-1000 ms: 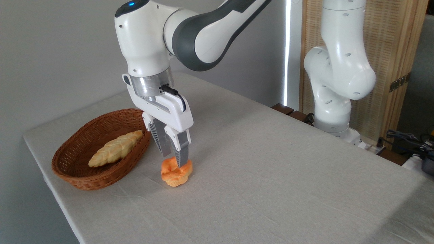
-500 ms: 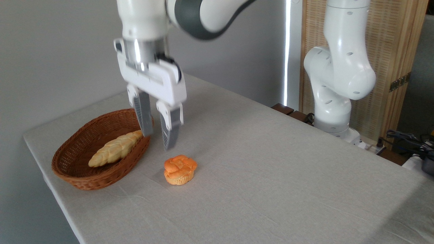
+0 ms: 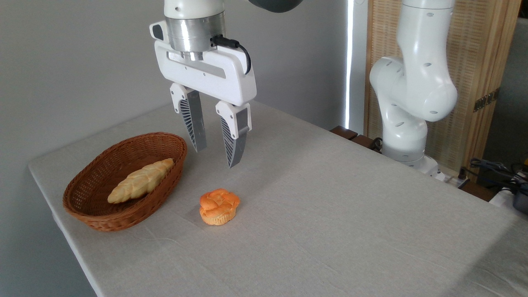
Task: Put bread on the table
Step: 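Open the gripper to release the bun and raise it away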
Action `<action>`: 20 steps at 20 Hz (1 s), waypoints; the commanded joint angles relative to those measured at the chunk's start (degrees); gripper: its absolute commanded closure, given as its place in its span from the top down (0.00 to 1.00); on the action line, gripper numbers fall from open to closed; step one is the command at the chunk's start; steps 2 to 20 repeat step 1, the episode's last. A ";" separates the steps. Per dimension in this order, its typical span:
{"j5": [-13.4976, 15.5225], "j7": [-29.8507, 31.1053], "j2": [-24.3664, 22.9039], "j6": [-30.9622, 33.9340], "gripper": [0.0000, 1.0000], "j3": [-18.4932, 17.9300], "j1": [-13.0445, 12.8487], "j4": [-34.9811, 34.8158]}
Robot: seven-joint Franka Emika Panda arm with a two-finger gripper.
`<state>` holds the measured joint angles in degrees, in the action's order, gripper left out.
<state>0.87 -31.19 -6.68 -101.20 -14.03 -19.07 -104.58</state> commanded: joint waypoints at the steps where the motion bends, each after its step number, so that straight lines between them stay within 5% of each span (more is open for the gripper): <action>1: 1.58 -0.63 1.41 1.53 1.00 -0.56 -0.35 1.22; 20: 1.58 -0.63 1.41 1.53 1.00 -0.56 -0.35 1.22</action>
